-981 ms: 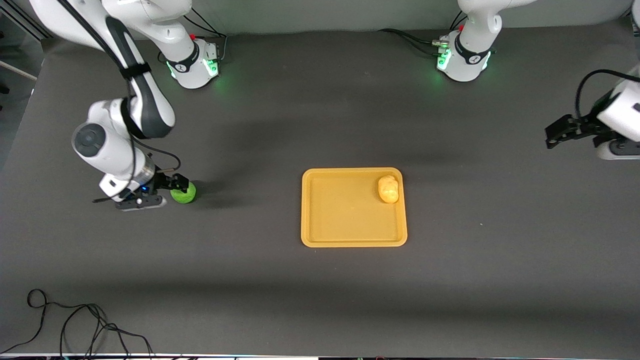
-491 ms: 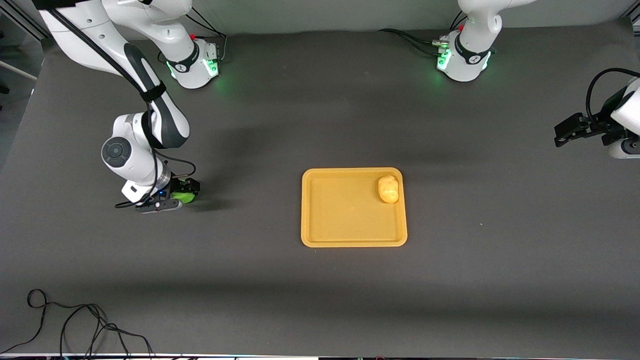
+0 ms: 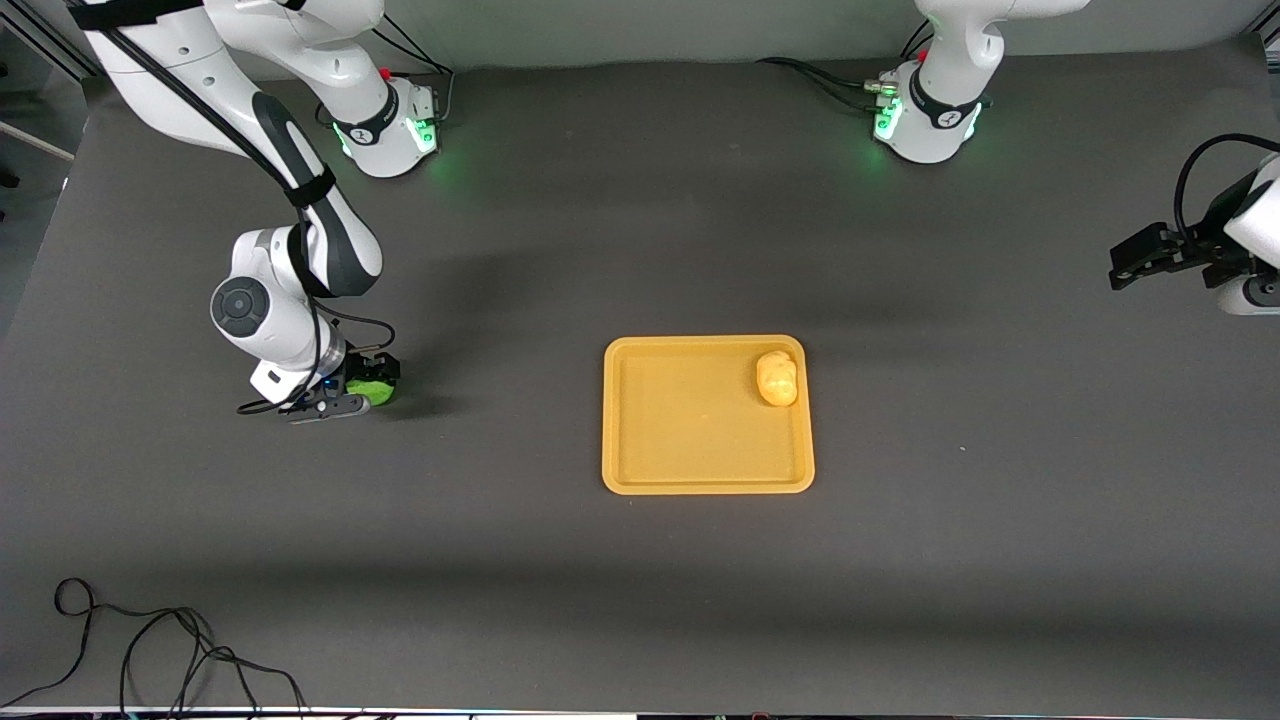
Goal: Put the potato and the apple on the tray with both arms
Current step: 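Lower the right gripper and grasp the green apple, then carry the green apple with the right gripper over the tray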
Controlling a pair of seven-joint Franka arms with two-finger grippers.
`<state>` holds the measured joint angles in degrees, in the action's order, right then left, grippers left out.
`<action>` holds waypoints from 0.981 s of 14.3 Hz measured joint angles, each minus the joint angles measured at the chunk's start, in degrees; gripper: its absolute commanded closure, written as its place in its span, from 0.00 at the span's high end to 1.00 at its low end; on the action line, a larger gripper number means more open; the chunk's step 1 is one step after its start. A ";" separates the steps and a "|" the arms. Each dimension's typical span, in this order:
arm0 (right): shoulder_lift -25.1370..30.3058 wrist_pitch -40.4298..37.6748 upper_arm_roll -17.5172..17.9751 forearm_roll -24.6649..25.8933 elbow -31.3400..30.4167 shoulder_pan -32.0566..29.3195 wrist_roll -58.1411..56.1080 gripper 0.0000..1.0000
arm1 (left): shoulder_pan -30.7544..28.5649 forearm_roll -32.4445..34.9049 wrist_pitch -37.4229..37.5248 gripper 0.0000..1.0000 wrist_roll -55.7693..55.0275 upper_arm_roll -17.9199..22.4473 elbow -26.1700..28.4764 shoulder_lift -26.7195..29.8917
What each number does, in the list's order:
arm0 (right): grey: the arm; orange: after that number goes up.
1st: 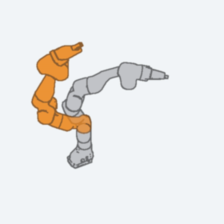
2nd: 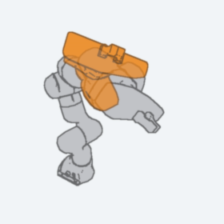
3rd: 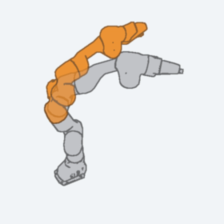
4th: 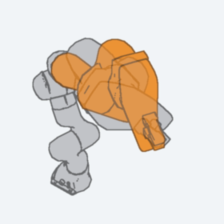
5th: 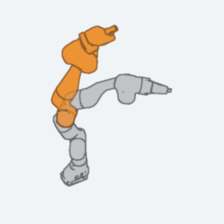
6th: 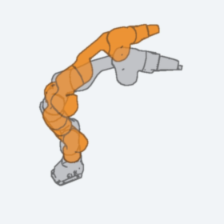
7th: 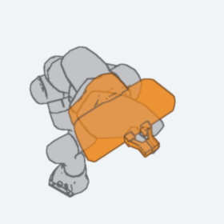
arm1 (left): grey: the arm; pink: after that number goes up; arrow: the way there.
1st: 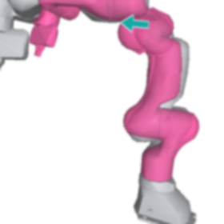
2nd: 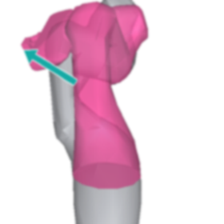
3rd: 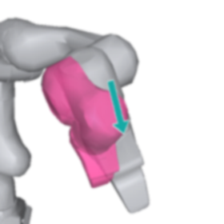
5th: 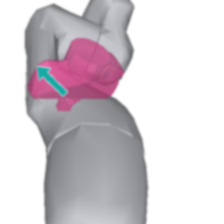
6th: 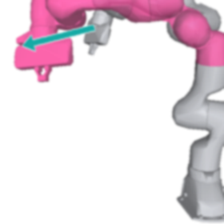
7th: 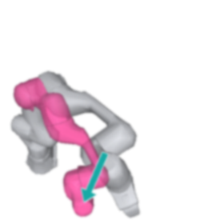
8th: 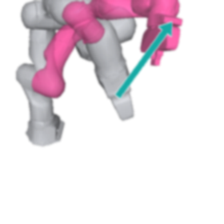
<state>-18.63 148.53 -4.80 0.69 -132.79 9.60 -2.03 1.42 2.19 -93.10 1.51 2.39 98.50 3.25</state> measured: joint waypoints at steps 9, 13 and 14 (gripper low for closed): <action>10.64 -22.17 -0.14 0.00 9.92 0.00 -2.44 0.43 | 0.46 -0.10 -0.39 1.00 0.91 0.18 -0.09 0.06; 15.60 -45.86 -0.33 0.00 28.29 -0.05 -2.44 0.43 | 0.52 -0.41 -2.45 1.00 0.97 0.18 -0.10 0.08; 15.59 -49.03 -0.34 0.00 31.91 -0.04 -2.44 0.43 | 0.52 -0.71 -2.81 1.00 0.99 0.18 -0.10 0.08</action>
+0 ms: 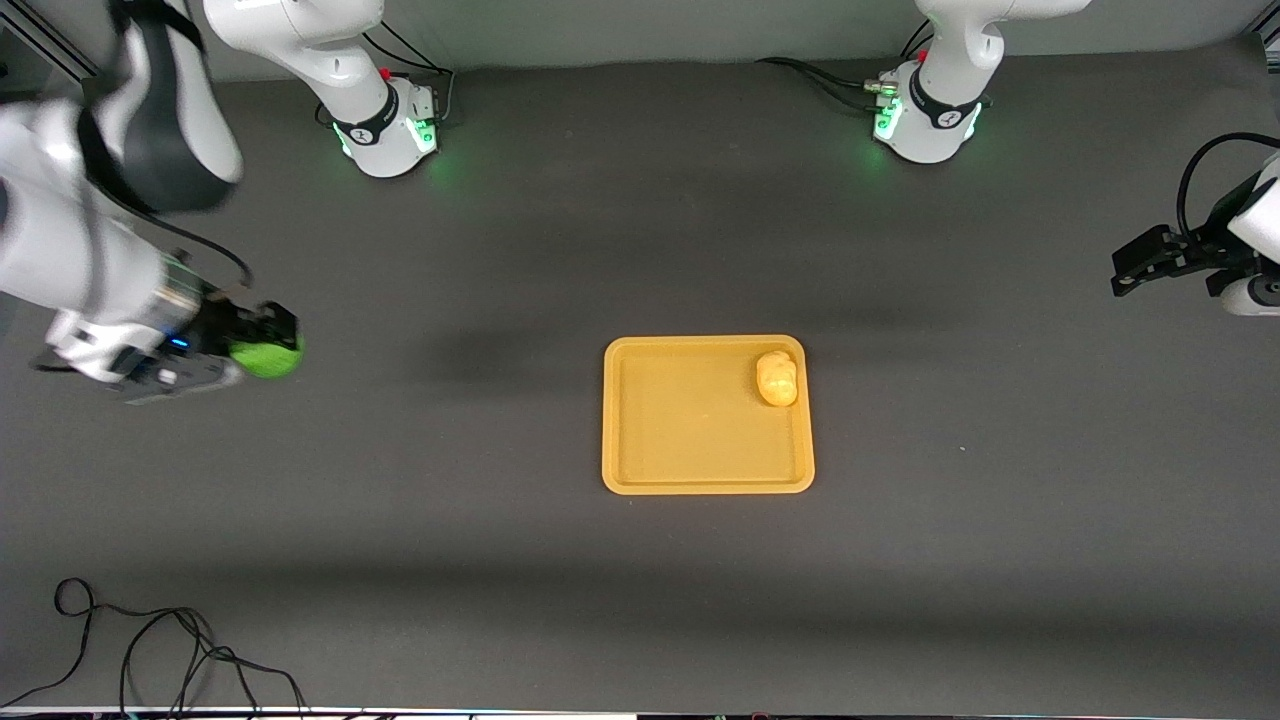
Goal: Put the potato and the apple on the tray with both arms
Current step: 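Carry the green apple with the right gripper over the tray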
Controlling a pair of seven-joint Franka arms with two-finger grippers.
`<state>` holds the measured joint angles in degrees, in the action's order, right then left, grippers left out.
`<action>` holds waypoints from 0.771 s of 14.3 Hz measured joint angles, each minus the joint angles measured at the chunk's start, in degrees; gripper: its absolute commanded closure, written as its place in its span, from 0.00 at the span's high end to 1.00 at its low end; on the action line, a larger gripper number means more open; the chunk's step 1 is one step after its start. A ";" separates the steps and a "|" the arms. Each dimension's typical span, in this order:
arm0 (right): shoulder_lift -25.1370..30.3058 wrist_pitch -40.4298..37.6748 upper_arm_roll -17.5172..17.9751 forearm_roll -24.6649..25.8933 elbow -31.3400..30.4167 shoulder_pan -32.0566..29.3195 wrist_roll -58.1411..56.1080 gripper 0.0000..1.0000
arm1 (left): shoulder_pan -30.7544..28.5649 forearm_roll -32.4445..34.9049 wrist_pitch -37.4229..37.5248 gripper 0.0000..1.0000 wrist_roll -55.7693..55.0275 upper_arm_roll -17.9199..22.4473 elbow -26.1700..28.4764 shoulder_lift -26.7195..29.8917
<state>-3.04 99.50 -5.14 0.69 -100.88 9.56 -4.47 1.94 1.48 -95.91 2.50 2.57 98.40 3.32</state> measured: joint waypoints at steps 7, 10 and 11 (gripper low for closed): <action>-8.46 -3.98 1.16 -0.43 16.83 13.03 17.64 0.43 | 0.24 -0.44 -0.17 1.00 0.05 -0.08 -0.06 0.01; -17.14 -4.13 1.50 -0.43 26.00 22.21 30.47 0.42 | 0.25 -0.45 -0.16 1.00 0.07 -0.01 -0.73 0.08; -20.30 -4.13 1.81 -0.44 29.36 24.82 34.07 0.42 | 0.26 -0.45 -0.05 1.00 0.09 -0.02 -1.02 0.11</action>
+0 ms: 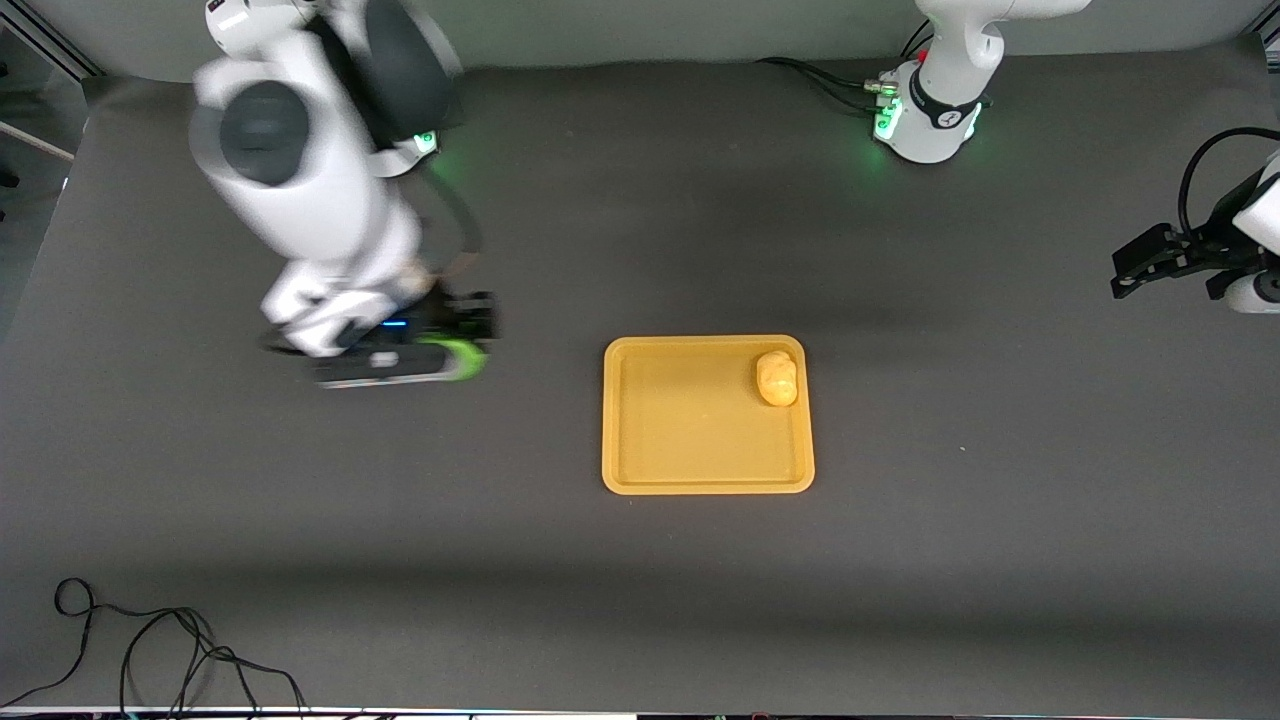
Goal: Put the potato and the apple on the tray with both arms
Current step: 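Carry the green apple with the right gripper over the tray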
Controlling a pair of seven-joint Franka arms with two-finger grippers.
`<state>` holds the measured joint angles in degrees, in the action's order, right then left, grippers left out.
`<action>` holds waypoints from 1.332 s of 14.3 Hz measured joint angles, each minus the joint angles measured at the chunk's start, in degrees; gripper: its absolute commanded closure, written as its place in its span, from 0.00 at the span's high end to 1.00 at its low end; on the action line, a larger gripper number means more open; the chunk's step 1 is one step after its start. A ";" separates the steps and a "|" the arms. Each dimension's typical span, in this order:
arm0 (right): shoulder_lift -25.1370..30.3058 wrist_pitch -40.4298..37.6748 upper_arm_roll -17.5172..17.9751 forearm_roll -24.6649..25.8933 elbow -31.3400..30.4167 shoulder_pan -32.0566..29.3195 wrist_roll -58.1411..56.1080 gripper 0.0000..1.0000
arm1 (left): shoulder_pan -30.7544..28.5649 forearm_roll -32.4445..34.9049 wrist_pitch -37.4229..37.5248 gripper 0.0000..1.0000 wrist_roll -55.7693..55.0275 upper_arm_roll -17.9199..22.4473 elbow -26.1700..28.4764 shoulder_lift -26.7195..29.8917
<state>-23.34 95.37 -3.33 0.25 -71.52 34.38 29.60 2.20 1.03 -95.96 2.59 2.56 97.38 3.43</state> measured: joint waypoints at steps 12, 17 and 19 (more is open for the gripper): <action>-24.76 9.26 2.72 0.12 17.59 14.99 13.87 0.38 | 0.04 0.02 1.70 1.00 0.01 0.06 -0.33 -0.22; -34.19 16.84 2.72 2.23 17.66 15.28 13.87 0.38 | 0.04 0.03 1.64 1.00 0.66 0.16 -0.31 -0.36; -36.16 18.74 2.72 3.62 17.69 15.28 13.87 0.38 | 0.03 0.07 1.65 1.00 0.90 0.25 -0.27 -0.39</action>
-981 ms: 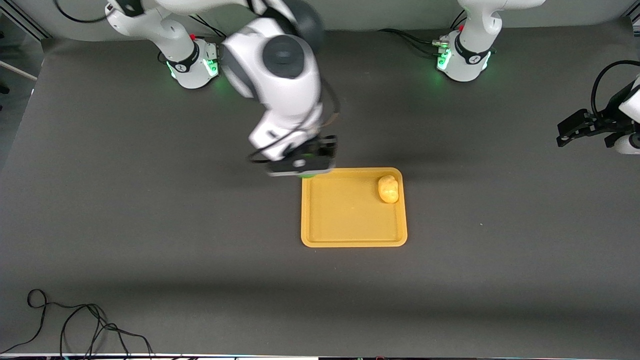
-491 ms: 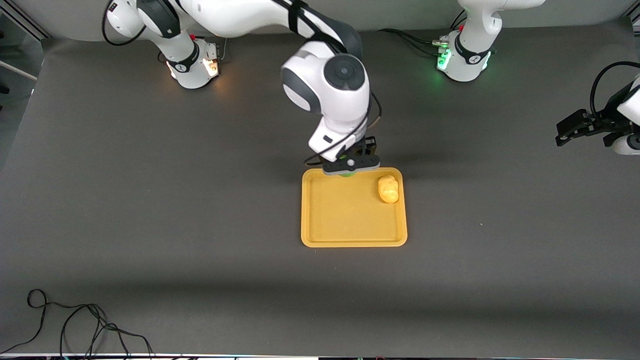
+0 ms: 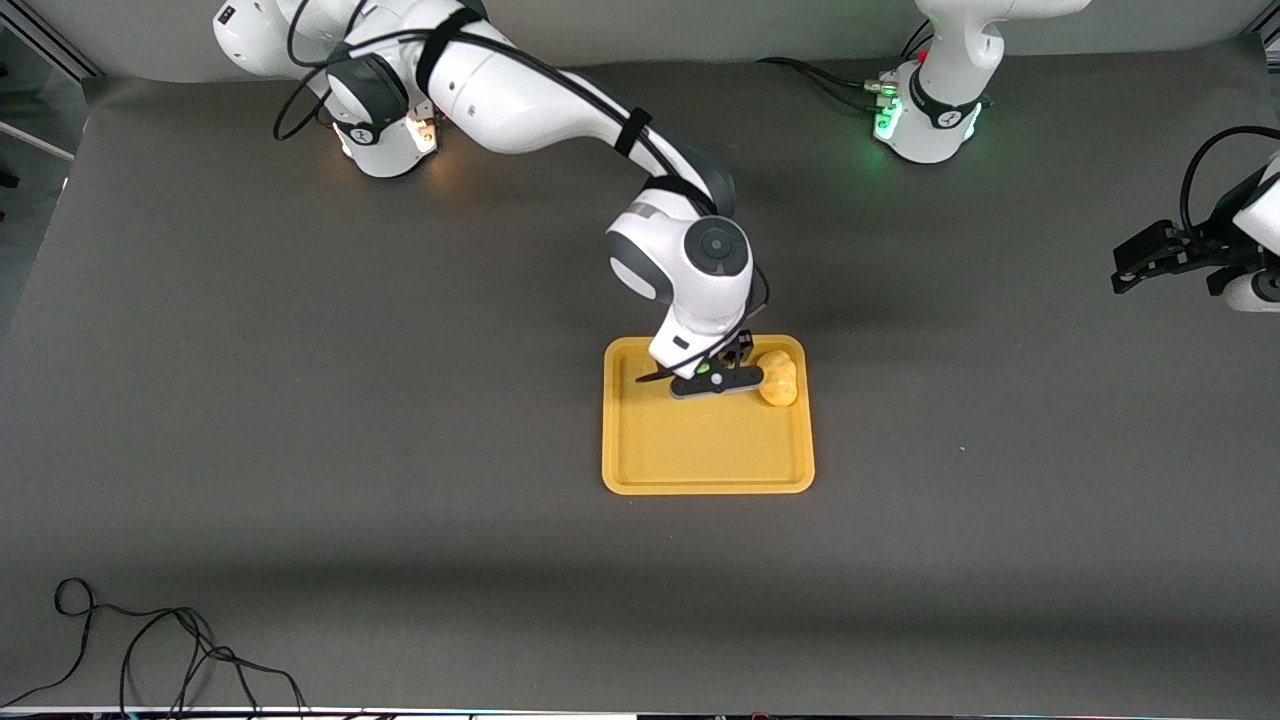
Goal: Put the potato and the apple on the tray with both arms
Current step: 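Carry the green apple with the right gripper over the tray, then lower the apple onto the tray beside the potato and open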
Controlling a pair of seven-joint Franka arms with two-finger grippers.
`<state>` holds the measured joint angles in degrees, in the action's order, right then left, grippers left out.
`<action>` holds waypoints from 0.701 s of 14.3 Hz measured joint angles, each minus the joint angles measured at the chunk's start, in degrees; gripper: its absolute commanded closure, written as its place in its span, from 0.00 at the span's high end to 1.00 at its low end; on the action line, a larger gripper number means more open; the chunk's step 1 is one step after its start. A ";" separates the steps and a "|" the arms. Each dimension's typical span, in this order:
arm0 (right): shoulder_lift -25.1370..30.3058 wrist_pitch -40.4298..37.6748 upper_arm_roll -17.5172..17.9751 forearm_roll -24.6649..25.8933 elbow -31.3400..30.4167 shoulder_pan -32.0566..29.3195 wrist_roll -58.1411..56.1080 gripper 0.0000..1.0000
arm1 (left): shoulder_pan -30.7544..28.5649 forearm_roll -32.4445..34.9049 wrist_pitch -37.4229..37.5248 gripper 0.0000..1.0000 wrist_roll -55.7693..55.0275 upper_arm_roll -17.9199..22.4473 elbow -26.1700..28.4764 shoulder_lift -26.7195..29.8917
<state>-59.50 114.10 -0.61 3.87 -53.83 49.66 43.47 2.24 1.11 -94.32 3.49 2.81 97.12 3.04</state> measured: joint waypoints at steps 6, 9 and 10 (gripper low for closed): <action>-2.23 3.15 -0.41 0.68 0.05 -0.15 0.00 0.38 | 0.00 0.01 0.02 1.00 0.05 0.09 0.03 -0.05; -2.96 4.59 -0.52 0.68 0.05 -0.58 0.00 0.38 | 0.00 0.01 0.02 1.00 0.05 0.10 0.03 -0.09; -3.19 4.93 -0.52 0.68 0.05 -0.58 0.00 0.39 | -0.01 0.01 0.02 1.00 0.05 0.10 0.03 -0.10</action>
<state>-62.69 119.04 -1.13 4.56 -53.79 49.08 43.47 2.23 1.12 -94.30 3.54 2.91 97.15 2.95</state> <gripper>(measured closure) 0.264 0.000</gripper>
